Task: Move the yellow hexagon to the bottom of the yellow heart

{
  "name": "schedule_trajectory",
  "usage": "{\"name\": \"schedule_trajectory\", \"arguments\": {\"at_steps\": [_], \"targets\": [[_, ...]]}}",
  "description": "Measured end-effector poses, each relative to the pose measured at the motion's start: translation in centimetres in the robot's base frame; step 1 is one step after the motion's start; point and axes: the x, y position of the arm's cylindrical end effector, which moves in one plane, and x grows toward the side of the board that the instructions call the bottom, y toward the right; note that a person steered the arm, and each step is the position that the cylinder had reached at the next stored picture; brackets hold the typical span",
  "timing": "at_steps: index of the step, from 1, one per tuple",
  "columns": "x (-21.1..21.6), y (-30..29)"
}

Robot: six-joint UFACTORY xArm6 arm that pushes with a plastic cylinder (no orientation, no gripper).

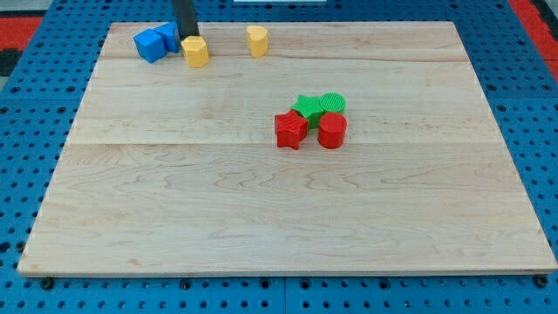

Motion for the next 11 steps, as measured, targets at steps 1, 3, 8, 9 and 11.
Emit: {"name": "schedule_trajectory", "arguments": {"at_steps": [1, 3, 8, 9, 11], "targets": [[1.7, 0.0], [2.9, -2.4], [1.9, -3.3], [2.1, -4.5], [4.0, -4.8]]}}
